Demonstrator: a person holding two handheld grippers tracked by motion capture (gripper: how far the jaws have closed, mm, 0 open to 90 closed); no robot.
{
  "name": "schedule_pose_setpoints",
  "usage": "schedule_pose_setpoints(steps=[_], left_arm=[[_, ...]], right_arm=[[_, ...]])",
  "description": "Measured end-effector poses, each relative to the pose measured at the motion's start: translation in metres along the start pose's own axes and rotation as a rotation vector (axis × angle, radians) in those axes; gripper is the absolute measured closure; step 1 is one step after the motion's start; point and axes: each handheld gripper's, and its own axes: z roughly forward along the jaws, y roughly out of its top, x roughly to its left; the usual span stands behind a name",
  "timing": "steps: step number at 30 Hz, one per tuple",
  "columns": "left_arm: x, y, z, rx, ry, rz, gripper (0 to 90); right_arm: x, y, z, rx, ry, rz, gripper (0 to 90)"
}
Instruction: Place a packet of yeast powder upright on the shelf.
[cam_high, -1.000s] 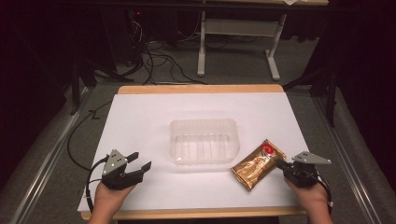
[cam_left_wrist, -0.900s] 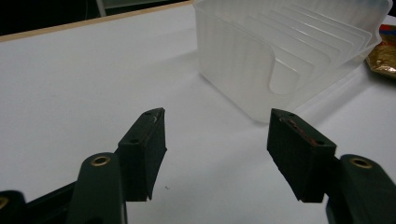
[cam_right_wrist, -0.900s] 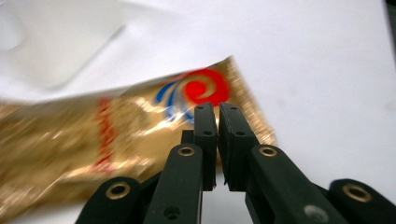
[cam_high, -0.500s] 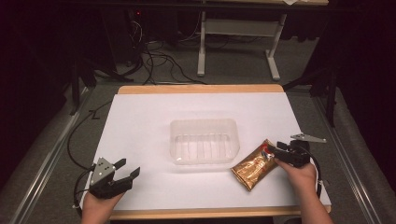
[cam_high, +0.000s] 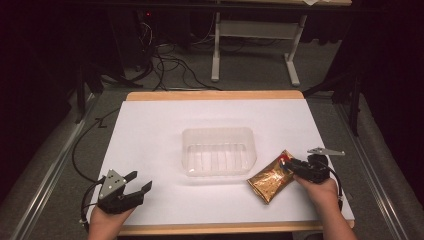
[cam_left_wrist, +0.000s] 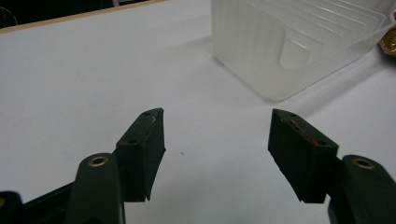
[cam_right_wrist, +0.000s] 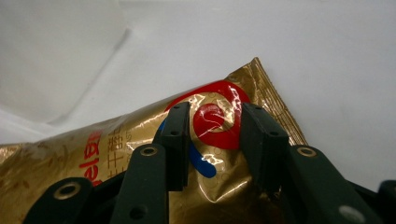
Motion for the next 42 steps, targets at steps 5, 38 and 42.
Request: schedule_pose_setpoints(steps=[5,38,42], left_arm=[[-0.001,0.002,0.002,0.000,-0.010,0.014,36.6],[-0.003,0.004,0.003,0.000,0.000,0.021,36.1],[-0.002,0.005,0.003,0.001,0.001,0.024,36.1]], right_arm=[[0.010,-0.003,-0.003,0.002,0.050,-0.029,73.0],[0.009,-0.011,-0.013,0.007,-0.083,-0.066,84.1],[0.014,-0.011,-0.019,-0.018,-0.069,-0.061,78.9]])
